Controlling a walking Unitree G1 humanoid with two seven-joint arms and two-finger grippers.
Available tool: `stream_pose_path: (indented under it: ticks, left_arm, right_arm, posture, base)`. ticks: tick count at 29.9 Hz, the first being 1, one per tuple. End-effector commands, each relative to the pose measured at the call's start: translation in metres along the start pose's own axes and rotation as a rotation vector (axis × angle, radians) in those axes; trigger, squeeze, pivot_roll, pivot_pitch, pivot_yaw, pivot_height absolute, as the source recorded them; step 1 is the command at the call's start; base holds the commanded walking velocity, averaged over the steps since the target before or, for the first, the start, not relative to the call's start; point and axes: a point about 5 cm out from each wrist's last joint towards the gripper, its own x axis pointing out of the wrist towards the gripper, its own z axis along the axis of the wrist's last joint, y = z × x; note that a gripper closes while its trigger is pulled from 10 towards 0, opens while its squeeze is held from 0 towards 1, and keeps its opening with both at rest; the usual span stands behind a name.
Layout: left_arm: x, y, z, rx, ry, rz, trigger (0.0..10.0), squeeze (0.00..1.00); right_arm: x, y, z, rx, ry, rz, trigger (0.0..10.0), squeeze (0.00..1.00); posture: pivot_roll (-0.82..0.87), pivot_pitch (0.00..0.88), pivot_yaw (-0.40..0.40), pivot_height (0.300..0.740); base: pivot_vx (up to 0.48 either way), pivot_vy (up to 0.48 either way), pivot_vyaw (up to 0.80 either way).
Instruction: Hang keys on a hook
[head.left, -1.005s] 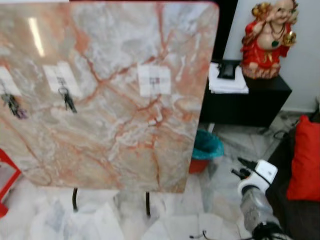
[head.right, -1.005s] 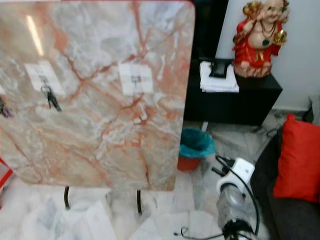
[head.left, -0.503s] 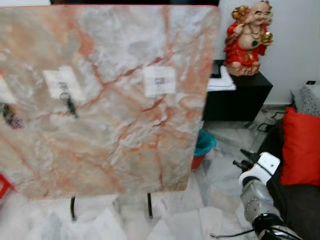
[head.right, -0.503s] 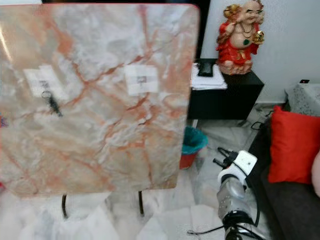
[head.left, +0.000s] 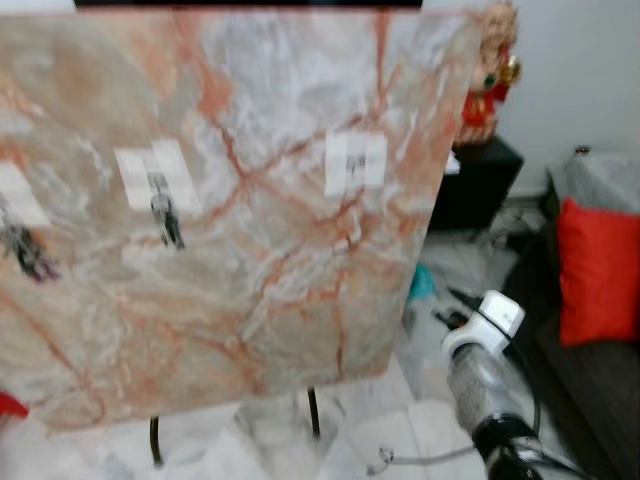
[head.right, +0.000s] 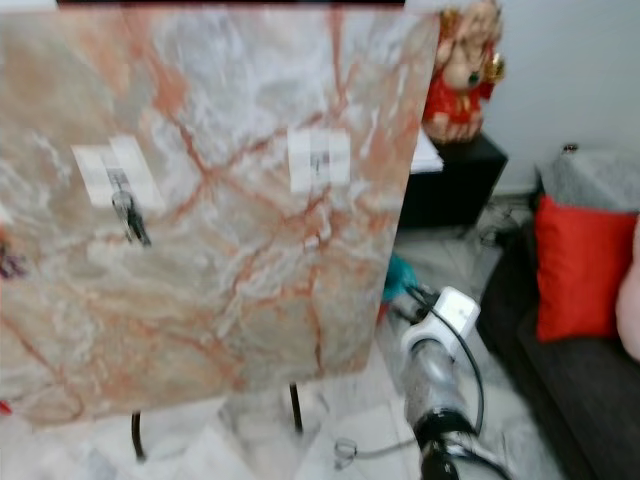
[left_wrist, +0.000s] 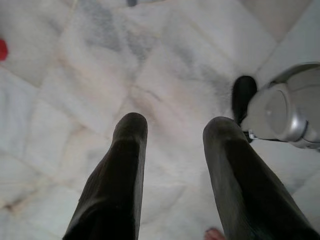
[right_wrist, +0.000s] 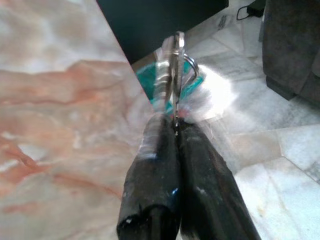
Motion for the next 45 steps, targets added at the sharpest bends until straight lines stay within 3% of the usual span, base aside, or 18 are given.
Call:
stream_pose_path:
  ticks: [1, 10, 13, 20, 29, 45]
  left_arm:
    - [0.000, -0.001, -0.003, -0.007, 0.016, 0.000, 10.0, 0.00]
    - [0.000, -0.001, -0.003, -0.007, 0.018, -0.001, 10.0, 0.00]
    - [0.001, -0.002, 0.001, -0.004, 0.009, -0.001, 10.0, 0.00]
    - [0.001, -0.002, 0.003, -0.002, 0.002, -0.004, 10.0, 0.00]
    - [0.001, -0.001, 0.003, -0.017, 0.002, 0.003, 10.0, 0.00]
    - [0.001, -0.001, 0.003, -0.036, 0.006, 0.000, 10.0, 0.00]
  right_arm:
    - [0.001, -0.005, 0.008, -0.014, -0.022, -0.017, 10.0, 0.00]
    - [0.002, 0.001, 0.012, -0.017, -0.037, -0.012, 10.0, 0.00]
    - [0.002, 0.011, 0.022, -0.100, -0.101, -0.006, 10.0, 0.00]
    - [0.002, 0.008, 0.037, -0.149, -0.180, -0.108, 10.0, 0.00]
    - [0.003, 0.030, 0.065, -0.263, -0.293, -0.095, 10.0, 0.00]
    - [0.006, 0.042, 0.083, -0.348, -0.332, -0.068, 10.0, 0.00]
  posture:
    - [0.12, 0.000, -0.024, 0.740]
    - [0.12, 0.000, -0.022, 0.740]
    - [0.12, 0.000, -0.018, 0.740]
    - [0.13, 0.000, -0.015, 0.740]
    - [0.13, 0.000, -0.010, 0.740]
    - [0.13, 0.000, -0.010, 0.740]
  base:
    - [0.000, 0.356, 0.00]
    - [0.000, 0.356, 0.00]
    - [0.000, 0.213, 0.00]
    - [0.000, 0.000, 0.00]
    - [0.000, 0.000, 0.00]
    - [0.000, 0.000, 0.00]
